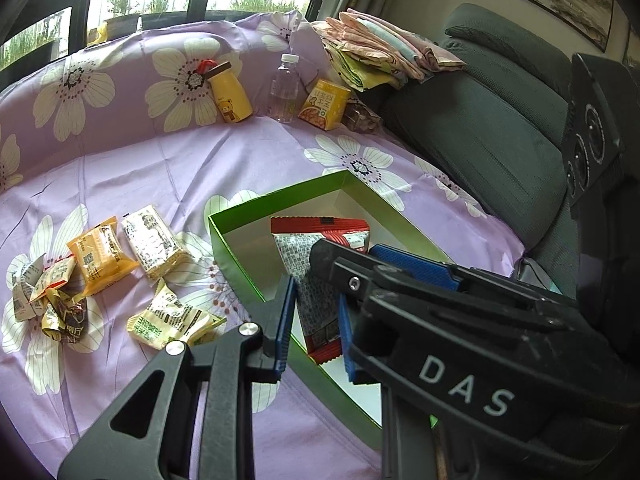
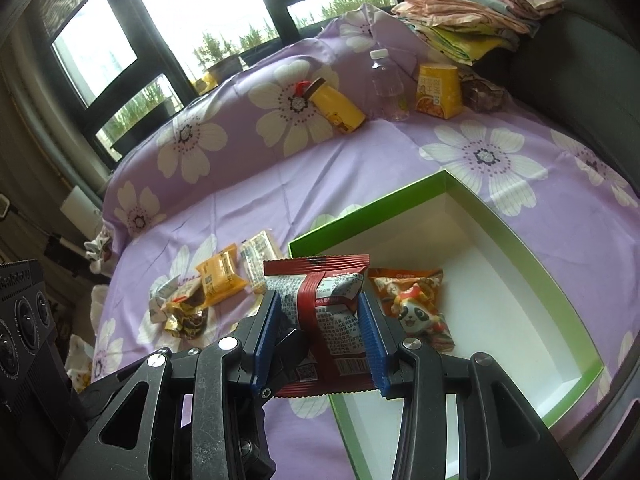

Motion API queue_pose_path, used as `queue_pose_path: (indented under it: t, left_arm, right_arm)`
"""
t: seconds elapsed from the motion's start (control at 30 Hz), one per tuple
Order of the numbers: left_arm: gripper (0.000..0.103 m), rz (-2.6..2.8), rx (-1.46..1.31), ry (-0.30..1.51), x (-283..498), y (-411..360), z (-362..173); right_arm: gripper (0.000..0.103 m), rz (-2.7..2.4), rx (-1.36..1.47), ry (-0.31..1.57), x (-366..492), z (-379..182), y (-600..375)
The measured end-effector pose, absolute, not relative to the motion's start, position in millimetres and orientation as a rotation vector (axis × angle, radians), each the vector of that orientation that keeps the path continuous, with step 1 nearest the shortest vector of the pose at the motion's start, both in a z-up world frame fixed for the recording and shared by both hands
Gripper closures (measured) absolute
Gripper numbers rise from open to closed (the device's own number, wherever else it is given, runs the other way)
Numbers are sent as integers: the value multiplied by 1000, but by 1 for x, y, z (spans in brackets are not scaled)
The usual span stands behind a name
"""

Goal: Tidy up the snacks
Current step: 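Lift the red-and-white packet with the right tool and carry it into the box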

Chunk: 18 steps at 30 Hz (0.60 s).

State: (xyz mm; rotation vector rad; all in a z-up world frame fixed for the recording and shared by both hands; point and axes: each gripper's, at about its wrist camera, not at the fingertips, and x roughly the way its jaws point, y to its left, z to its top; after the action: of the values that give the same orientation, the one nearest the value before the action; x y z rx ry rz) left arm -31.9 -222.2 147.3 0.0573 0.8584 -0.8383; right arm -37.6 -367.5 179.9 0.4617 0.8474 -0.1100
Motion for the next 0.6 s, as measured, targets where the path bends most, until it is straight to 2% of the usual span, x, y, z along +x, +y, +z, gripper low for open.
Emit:
queue_pose_path:
  t: [0.6]
  left_arm:
    - [84, -907, 87, 1011, -25, -266, 121]
  right_arm:
    - [60, -216, 553, 963, -38, 153, -407]
